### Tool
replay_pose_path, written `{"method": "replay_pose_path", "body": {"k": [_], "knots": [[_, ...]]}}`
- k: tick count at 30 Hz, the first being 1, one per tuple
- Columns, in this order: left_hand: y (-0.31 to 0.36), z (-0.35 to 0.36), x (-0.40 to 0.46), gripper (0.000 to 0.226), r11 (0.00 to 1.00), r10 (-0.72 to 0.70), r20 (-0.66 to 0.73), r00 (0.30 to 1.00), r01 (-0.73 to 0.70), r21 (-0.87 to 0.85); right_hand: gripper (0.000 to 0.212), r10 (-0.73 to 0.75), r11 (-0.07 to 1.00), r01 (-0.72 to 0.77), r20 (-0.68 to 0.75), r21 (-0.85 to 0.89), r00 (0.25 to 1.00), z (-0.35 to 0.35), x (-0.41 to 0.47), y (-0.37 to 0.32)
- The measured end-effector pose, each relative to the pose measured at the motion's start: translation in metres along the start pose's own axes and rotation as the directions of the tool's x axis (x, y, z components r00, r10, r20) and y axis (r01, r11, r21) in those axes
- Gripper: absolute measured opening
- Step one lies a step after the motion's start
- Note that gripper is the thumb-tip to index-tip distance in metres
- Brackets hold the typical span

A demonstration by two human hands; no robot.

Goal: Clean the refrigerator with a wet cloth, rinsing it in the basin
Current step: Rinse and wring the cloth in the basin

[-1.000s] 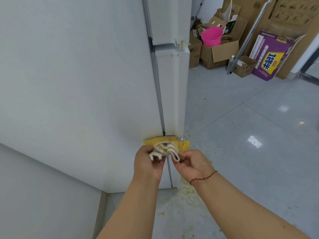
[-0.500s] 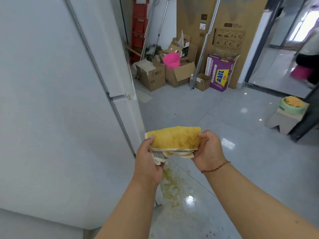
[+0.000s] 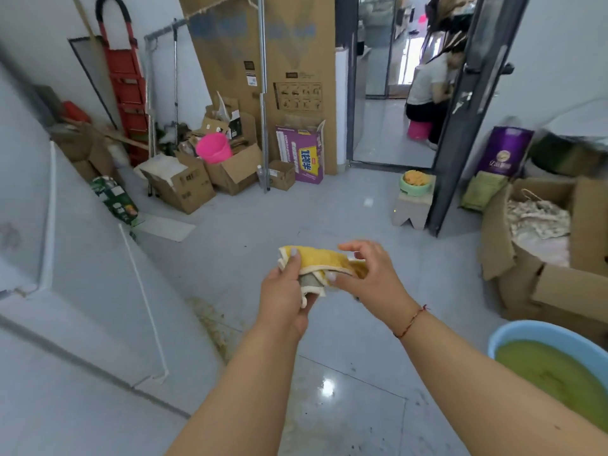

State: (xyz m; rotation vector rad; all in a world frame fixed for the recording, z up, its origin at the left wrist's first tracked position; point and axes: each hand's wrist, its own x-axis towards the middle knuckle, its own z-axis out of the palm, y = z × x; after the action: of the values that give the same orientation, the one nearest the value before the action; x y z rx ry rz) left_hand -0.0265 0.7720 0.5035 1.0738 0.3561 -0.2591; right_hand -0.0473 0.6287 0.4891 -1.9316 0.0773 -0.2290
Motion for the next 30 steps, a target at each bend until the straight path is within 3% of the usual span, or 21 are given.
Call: {"method": "replay_pose_path", "body": {"k": [4,9,13,17,21,25,30], "knots": [[-0.017,0.056,0.008,0.031,0.995,-0.044,0.178,0.983,0.027,0.095,0.034,0.109,0.984,-0.122,0.1,0.132,0.989,-0.058,0.01,0.013],[-0.05,0.135,0.029,0.037,0.981,-0.127,0.356,0.926,0.065,0.182,0.009,0.262,0.926,-0.258,0.022,0.277,0.965,-0.145,0.023,0.054],[-0.095,0.214,0.04,0.039,0.944,-0.248,0.415,0.875,0.122,0.307,0.026,0.414,0.838,-0.313,-0.148,0.447,0.898,-0.222,0.033,0.09],[-0.15,0.277,0.05,0.067,0.886,-0.286,0.467,0.837,0.046,0.461,0.032,0.506,0.803,-0.335,-0.268,0.492,0.82,-0.28,0.027,0.121],[-0.2,0.324,0.062,0.062,0.829,-0.282,0.444,0.851,-0.017,0.56,0.027,0.62,0.721,-0.235,-0.455,0.652,0.64,-0.338,0.012,0.156],[-0.238,0.356,0.08,0.045,0.741,-0.326,0.462,0.825,-0.081,0.667,0.021,0.681,0.708,-0.185,-0.589,0.682,0.436,-0.383,-0.012,0.19],[-0.296,0.398,0.118,0.029,0.611,-0.431,0.416,0.8,-0.081,0.788,0.021,0.672,0.718,-0.357,-0.729,0.598,0.13,-0.431,-0.052,0.249]]}}
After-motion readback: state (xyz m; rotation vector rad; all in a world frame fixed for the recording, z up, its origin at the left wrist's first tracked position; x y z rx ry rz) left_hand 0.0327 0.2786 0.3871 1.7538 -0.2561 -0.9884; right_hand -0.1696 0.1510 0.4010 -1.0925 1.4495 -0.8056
